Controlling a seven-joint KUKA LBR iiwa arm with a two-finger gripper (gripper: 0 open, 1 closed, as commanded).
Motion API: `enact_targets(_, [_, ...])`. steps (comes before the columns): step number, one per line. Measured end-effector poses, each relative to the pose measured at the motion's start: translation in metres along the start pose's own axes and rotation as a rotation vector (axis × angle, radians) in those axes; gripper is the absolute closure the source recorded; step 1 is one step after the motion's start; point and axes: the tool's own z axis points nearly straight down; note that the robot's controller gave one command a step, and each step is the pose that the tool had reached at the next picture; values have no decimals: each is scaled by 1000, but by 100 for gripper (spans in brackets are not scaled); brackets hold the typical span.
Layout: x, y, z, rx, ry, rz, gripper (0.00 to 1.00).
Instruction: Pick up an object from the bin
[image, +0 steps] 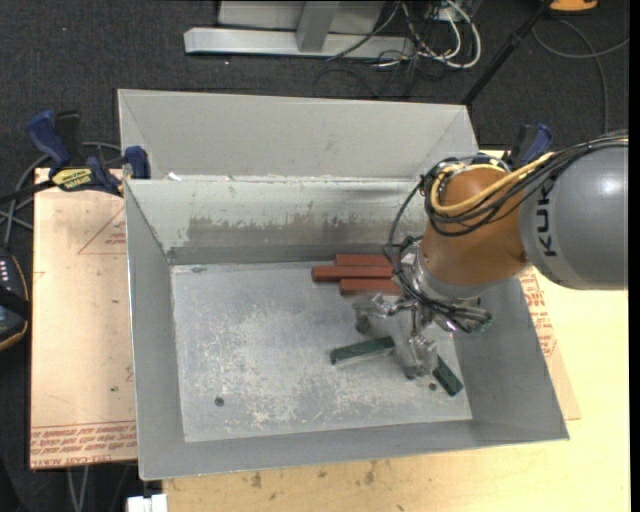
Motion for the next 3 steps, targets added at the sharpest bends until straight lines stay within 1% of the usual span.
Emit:
enact_targets(1, [0, -1, -1, 1, -1, 2, 100])
enact_targets(2, [0, -1, -1, 1, -2, 2, 0])
enact_targets(3, [-34, 29, -1, 2, -4, -82, 0])
